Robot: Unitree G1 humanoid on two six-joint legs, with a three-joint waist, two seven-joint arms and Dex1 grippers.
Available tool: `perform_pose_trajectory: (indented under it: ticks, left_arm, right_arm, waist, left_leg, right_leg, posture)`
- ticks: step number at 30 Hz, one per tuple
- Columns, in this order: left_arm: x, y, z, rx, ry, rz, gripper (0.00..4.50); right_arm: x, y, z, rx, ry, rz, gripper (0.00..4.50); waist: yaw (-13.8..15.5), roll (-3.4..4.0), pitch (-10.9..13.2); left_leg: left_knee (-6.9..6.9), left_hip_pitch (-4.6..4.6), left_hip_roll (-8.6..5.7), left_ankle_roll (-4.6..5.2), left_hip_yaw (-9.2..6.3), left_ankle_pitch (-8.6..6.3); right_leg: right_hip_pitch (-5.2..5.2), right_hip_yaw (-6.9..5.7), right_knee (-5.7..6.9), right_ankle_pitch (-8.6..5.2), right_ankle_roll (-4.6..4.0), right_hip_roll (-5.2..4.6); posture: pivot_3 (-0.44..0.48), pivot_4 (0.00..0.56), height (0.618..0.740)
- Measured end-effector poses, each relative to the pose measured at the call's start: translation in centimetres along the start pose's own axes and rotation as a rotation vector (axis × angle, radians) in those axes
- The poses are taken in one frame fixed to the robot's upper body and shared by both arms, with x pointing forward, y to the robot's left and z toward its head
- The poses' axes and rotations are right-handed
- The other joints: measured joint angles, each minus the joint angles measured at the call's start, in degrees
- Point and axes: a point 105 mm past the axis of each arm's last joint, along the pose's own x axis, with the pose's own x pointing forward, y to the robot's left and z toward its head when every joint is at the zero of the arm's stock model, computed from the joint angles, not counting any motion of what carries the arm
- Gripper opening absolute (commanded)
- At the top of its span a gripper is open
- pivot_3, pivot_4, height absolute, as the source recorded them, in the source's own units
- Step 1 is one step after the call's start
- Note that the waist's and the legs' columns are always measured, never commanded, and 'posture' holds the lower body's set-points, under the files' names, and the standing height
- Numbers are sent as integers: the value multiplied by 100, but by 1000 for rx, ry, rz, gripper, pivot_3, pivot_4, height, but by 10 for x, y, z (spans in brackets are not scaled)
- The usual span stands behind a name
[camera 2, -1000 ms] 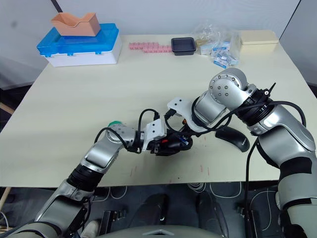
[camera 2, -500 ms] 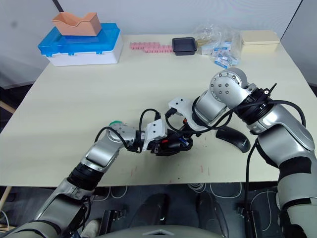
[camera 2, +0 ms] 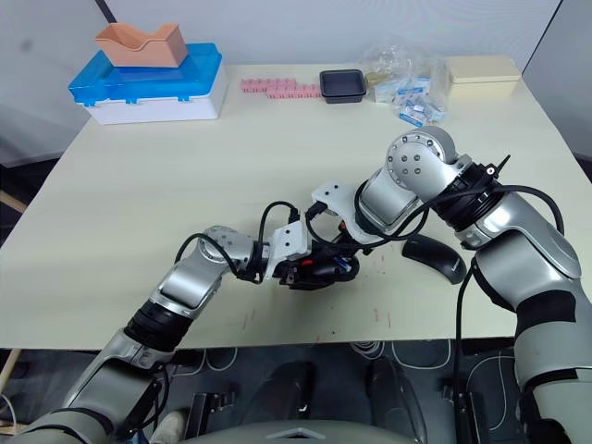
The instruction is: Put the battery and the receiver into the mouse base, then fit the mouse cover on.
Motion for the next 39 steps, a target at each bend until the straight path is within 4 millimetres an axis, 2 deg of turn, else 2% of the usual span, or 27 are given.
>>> perform_pose_trajectory:
  ticks: [39]
  left_arm:
    - [1, 2, 0, -1, -3, -9, 2956]
  right_arm:
    - [-3, 1, -5, -47, -47, -41, 0]
  waist:
    - [15, 0, 0]
  left_leg:
    - [1, 0, 1, 0, -2, 1]
  right_leg:
    - [0, -1, 3, 1, -1, 0]
  posture:
    - [0, 150, 740]
